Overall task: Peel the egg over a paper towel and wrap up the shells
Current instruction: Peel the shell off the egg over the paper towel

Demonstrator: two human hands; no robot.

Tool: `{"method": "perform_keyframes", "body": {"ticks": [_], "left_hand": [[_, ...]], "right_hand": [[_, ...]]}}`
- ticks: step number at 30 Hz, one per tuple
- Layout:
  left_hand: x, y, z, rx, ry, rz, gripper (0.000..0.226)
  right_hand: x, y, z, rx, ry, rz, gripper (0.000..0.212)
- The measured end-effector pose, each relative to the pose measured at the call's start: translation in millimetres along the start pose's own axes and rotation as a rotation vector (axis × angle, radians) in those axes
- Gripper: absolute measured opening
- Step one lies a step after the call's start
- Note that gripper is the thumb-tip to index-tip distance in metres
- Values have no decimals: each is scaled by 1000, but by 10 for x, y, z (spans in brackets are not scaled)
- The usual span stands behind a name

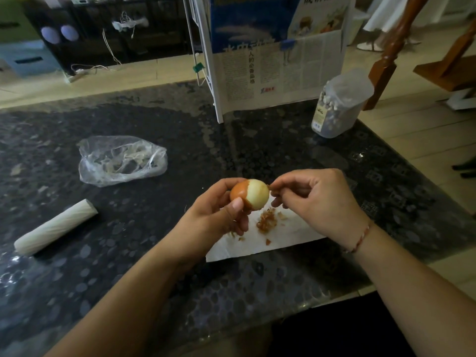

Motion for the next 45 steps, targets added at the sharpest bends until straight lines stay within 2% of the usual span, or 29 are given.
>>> {"method": "perform_keyframes", "body": {"ticks": [4, 8, 10, 14, 18, 21, 24, 29, 32, 35, 37, 41, 45], "left_hand": [[-13, 83, 61, 81, 50, -88, 34], [-54, 131, 66, 192, 58, -137, 35], [-76, 134, 62, 233, 53, -146, 41], [-99, 143, 61, 243, 62, -145, 49], [-131, 189, -14, 181, 56, -156, 49], [-162, 192, -36, 95, 96, -152, 51], [-191, 86, -29, -41, 119, -44, 61], [-231, -34, -10, -57, 158, 39, 76], [-237, -117, 36, -39, 107, 57, 68], [-215, -187, 98, 146, 105, 56, 36], [-195, -190, 112, 250, 103, 65, 25], [-158, -192, 106, 387, 59, 121, 21], [-133, -214, 119, 408, 11, 117, 23]], "right_hand": [[-16, 13, -79, 166, 14, 36, 18], [-1, -72, -147, 311, 6, 182, 19], [1, -63, -138, 329, 14, 168, 17], [-30, 52, -82, 211, 56, 2, 18], [-29, 70, -47, 151, 90, -31, 25], [-7, 32, 29, -24, 112, 3, 33], [15, -35, 103, -97, 140, 92, 42], [28, -55, 112, -161, 142, 164, 36], [31, -77, 53, -236, 46, 166, 33], [33, -102, -23, -333, -56, 160, 31], [35, -104, -36, -407, -81, 158, 28], [52, -118, 1, -506, -84, 193, 25], [51, -126, -2, -511, -103, 174, 19]]}}
Point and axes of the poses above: each hand's wrist, its own x-axis away from the middle knuckle, its own y-axis out of the back of the hand, z = x × y, the point moved 5 cm from there along -x, towards the middle knuckle, and after that the axes turned 3 degrees about -y, right-handed, at the moved point
